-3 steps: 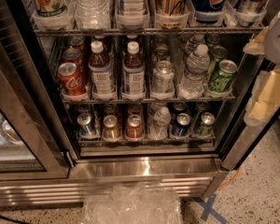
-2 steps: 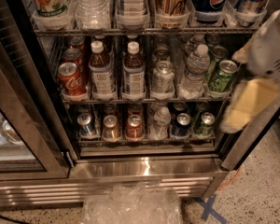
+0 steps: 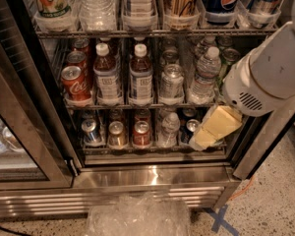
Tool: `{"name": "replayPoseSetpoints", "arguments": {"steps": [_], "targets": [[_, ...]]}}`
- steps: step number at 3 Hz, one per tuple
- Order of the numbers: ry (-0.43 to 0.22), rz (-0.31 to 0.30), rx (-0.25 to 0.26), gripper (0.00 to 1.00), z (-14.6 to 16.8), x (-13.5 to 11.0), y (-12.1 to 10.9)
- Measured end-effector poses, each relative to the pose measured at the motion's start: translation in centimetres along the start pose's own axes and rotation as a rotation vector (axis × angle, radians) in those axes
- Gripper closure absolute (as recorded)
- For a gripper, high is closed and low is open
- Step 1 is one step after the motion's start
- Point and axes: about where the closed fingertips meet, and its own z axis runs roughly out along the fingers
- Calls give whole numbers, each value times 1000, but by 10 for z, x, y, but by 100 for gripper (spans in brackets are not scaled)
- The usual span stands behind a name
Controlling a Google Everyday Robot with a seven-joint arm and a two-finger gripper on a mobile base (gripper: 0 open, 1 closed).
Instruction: Pick 7up can from middle shelf of fridge
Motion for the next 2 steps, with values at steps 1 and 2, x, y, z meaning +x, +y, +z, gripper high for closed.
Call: {"name": "replayPoseSetpoints", "arguments": {"steps": [1,2], "targets": [[0,0,0,0,0,0,0],[-58,103,5,0,14,-8,12]]}}
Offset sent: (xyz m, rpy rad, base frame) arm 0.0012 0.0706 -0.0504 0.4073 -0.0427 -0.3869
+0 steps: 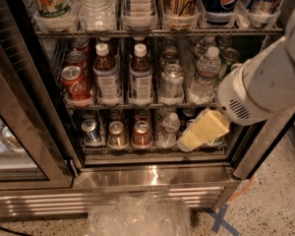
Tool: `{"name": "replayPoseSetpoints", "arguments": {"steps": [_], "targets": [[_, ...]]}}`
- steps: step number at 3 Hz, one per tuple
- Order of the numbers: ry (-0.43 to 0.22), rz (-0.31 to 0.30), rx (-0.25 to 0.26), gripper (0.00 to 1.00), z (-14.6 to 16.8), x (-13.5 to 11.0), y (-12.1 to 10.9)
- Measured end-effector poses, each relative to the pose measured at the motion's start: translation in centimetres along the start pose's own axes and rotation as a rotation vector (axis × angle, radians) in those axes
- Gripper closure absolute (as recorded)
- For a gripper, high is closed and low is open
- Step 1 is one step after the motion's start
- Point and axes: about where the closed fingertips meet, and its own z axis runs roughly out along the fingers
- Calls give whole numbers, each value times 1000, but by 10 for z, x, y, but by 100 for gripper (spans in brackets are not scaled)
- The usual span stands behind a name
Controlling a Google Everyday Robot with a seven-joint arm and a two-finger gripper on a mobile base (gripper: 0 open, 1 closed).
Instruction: Pick 7up can from middle shelf of fridge
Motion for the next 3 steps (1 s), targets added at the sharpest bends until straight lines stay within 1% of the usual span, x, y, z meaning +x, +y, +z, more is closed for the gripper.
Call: {"name": "replayPoseSetpoints", "arguments": {"steps": [1,2,3], "targets": [[-70,183,27,0,22,-5,33],[-142,306,106,0,34,-14,51],[-235,424,175,0,37,-28,47]]}}
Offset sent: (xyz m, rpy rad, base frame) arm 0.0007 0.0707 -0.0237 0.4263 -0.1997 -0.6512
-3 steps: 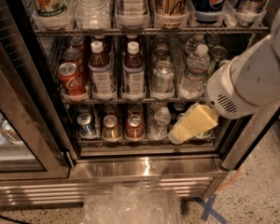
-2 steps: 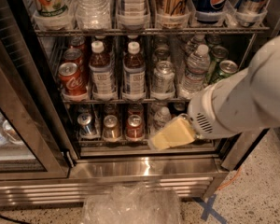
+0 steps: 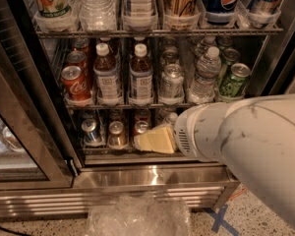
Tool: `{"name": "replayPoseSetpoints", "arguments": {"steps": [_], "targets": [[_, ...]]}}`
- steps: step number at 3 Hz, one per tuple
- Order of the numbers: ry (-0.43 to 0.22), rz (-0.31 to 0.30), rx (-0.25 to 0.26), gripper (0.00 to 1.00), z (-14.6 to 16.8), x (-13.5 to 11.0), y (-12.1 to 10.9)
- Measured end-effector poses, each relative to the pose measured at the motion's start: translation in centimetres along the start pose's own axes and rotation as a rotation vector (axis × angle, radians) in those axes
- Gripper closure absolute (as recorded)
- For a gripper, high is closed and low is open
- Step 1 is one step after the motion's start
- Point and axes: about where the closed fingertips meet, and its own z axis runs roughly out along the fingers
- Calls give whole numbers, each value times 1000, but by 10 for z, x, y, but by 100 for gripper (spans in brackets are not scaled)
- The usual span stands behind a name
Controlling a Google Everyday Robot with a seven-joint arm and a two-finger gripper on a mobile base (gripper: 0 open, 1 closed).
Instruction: Pick 7up can from middle shelf of fridge
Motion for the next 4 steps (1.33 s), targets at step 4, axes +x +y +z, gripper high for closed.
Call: {"name": "replayPoseSetpoints", "arguments": {"steps": [4], "targets": [[-117,175,48,0,35,12,2]]}}
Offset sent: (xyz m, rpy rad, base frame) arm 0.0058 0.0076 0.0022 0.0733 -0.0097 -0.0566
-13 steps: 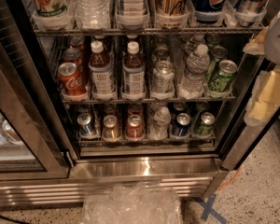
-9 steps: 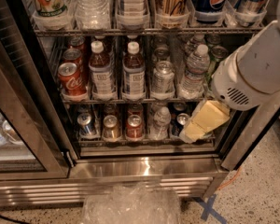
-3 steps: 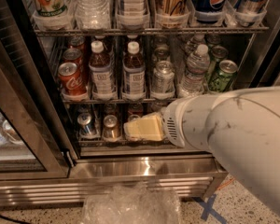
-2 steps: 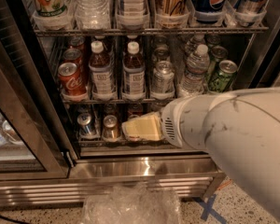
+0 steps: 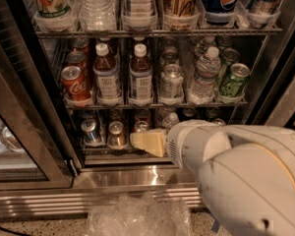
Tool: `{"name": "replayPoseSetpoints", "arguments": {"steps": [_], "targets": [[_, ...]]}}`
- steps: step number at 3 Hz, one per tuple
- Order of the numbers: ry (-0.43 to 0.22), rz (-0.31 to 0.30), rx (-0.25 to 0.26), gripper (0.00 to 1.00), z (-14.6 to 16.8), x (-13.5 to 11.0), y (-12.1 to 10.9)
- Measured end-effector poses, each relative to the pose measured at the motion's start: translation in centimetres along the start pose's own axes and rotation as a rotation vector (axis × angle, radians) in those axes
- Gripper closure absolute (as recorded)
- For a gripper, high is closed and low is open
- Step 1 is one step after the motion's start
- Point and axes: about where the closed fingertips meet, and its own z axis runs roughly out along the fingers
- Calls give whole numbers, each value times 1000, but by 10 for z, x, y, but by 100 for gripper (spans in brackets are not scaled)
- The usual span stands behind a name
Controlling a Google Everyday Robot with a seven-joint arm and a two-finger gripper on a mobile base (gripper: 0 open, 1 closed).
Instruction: Pick 7up can from middle shelf of fridge
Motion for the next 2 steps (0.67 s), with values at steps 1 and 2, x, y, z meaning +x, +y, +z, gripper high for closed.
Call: {"name": "replayPoseSetpoints", "arguments": {"steps": [1,2], "targets": [[-86,29,87,0,-17,-4,-18],[-156,47,138,0,-30,-20,-15]]}}
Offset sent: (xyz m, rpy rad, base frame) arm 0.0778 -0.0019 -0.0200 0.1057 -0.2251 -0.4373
